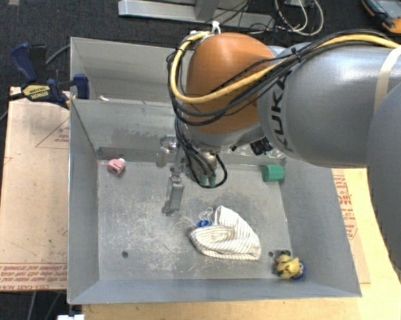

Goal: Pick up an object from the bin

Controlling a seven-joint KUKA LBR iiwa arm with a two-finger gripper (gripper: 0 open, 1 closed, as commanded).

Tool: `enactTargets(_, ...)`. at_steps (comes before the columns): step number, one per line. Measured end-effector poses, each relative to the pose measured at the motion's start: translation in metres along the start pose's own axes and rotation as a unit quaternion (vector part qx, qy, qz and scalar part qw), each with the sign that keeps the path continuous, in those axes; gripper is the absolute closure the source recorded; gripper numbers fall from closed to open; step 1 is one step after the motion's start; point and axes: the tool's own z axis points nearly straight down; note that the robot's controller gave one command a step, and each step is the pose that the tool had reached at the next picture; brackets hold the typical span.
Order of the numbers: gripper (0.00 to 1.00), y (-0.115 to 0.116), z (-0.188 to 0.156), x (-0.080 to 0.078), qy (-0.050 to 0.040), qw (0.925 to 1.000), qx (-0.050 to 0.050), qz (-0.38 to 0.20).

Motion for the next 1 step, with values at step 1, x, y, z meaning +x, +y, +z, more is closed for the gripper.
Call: enactTargets(1,0.0,-0.0012,-0.0049,-0.0017,-0.0039,1.0,-0.001,0.002)
